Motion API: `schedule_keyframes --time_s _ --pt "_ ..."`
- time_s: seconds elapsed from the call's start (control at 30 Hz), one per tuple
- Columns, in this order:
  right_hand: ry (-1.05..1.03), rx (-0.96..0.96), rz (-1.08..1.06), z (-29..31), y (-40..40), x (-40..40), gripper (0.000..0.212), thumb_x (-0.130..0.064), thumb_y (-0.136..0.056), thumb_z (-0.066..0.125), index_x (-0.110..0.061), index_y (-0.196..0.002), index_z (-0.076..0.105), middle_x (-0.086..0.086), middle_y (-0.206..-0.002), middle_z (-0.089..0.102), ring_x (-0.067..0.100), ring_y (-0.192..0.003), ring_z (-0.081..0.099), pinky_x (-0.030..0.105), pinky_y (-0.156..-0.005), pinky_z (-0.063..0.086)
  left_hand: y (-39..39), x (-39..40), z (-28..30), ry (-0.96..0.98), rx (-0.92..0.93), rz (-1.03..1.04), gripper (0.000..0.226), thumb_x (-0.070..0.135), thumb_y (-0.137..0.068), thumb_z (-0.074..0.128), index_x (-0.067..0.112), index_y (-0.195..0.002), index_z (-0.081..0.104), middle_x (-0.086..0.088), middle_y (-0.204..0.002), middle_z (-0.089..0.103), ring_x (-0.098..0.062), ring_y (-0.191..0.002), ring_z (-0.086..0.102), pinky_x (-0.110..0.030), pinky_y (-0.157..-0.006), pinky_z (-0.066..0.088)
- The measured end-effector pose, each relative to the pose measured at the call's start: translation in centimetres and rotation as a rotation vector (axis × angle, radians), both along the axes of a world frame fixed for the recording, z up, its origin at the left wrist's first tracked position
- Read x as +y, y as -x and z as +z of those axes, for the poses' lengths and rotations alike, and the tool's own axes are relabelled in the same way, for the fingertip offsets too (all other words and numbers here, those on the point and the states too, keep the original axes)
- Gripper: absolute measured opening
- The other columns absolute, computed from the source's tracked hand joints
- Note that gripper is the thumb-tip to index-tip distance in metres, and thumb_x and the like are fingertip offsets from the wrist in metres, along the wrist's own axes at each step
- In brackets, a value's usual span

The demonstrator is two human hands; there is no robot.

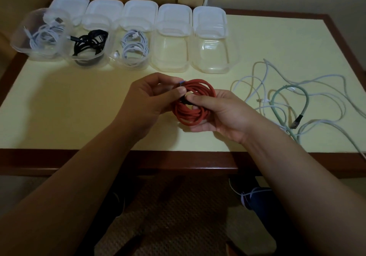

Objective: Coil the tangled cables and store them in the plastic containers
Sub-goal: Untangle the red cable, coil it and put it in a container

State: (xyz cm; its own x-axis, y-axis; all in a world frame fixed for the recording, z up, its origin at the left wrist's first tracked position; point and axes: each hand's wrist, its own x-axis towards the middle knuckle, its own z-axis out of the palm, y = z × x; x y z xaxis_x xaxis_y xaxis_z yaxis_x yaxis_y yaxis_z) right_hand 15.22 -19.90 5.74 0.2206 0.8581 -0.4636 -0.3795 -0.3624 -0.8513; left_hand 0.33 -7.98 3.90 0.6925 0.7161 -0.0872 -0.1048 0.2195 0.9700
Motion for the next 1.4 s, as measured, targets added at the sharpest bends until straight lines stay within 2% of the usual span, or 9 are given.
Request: schedule_keyframes --time_s 0.13,0.33,0.47,0.63,0.77,0.87,0.97,1.1,1.4 --pt "0.006 -0.035 -0.007 -0.2 0.2 0.2 0.031 -0.04 -0.084 0.073 -0.011 -0.092 0.073 0.012 -0.082 0.076 0.02 -0.068 0.075 0.03 -0.063 0.063 0.1 0.0 -0.2 -0.129 0.038 0.035 0.02 0.0 -0.089 0.074 -0.001 -0.109 0.069 -0.023 -0.095 0.074 -0.031 -0.087 0.076 -0.037 -0.075 0.062" --pt "-0.031 -0.1 -0.07 0.0 -0.2 0.6 0.046 -0.017 -0.083 0.081 -0.003 -0.124 0.067 0.021 -0.097 0.078 0.03 -0.075 0.076 0.035 -0.07 0.065 0.4 0.4 -0.5 -0.246 0.131 0.167 0.024 0.011 -0.082 0.084 0.007 -0.102 0.071 -0.014 -0.096 0.076 -0.036 -0.084 0.076 -0.056 -0.079 0.062" --pt "-0.11 -0.243 -0.148 -0.3 0.6 1.7 0.033 -0.008 -0.094 0.075 -0.005 -0.126 0.068 0.025 -0.103 0.076 0.039 -0.08 0.076 0.037 -0.065 0.064 0.4 0.9 0.0 -0.344 0.174 0.247 0.03 0.015 -0.078 0.089 0.01 -0.101 0.071 -0.002 -0.094 0.076 -0.03 -0.078 0.075 -0.043 -0.072 0.064" --pt "-0.162 -0.36 -0.142 1.6 0.6 3.9 0.022 -0.009 -0.097 0.071 -0.004 -0.118 0.073 0.021 -0.089 0.073 0.024 -0.063 0.074 0.028 -0.056 0.059 0.4 2.3 1.3 -0.394 0.145 0.299 0.034 0.016 -0.077 0.089 0.013 -0.104 0.069 0.001 -0.096 0.076 -0.017 -0.072 0.072 -0.026 -0.065 0.057" --pt "-0.16 -0.46 -0.153 3.2 -0.9 6.7 0.017 -0.011 -0.099 0.07 -0.003 -0.114 0.073 0.017 -0.076 0.072 0.022 -0.056 0.07 0.032 -0.058 0.061 0.8 3.1 2.0 -0.357 0.131 0.333 0.043 0.02 -0.079 0.087 0.02 -0.117 0.067 0.001 -0.11 0.074 -0.009 -0.083 0.073 -0.024 -0.073 0.058" --pt "-0.134 -0.524 -0.174 3.7 -2.7 9.2 0.018 -0.01 -0.099 0.07 -0.001 -0.113 0.073 0.012 -0.069 0.072 0.024 -0.053 0.069 0.039 -0.063 0.065 1.3 3.7 1.6 -0.33 0.192 0.325 0.039 0.033 -0.078 0.083 0.028 -0.114 0.067 0.006 -0.107 0.075 -0.015 -0.087 0.073 -0.042 -0.081 0.063" --pt "-0.076 -0.596 -0.168 3.9 -4.4 11.7 0.014 -0.01 -0.098 0.071 -0.003 -0.11 0.073 0.011 -0.07 0.074 0.025 -0.054 0.07 0.041 -0.064 0.065 1.8 3.9 0.9 -0.442 0.36 0.259 0.024 0.032 -0.082 0.081 0.032 -0.103 0.069 0.013 -0.098 0.074 -0.007 -0.081 0.07 -0.028 -0.082 0.058" --pt "0.013 -0.705 -0.116 4.2 -5.9 14.3 0.033 -0.013 -0.092 0.08 -0.008 -0.122 0.068 0.019 -0.089 0.077 0.029 -0.058 0.072 0.038 -0.058 0.063 2.4 3.7 0.2 -0.534 0.501 0.128 0.019 0.031 -0.084 0.08 0.034 -0.099 0.068 0.018 -0.095 0.072 -0.001 -0.089 0.066 -0.02 -0.08 0.051" --pt "0.131 -0.817 -0.034 5.1 -6.9 17.8 0.051 -0.016 -0.09 0.082 -0.009 -0.13 0.051 0.019 -0.083 0.072 0.022 -0.05 0.071 0.042 -0.064 0.066 2.6 4.1 0.2 -0.455 0.496 0.115 0.017 0.028 -0.086 0.078 0.032 -0.1 0.069 0.013 -0.093 0.073 -0.003 -0.088 0.067 -0.02 -0.079 0.05"
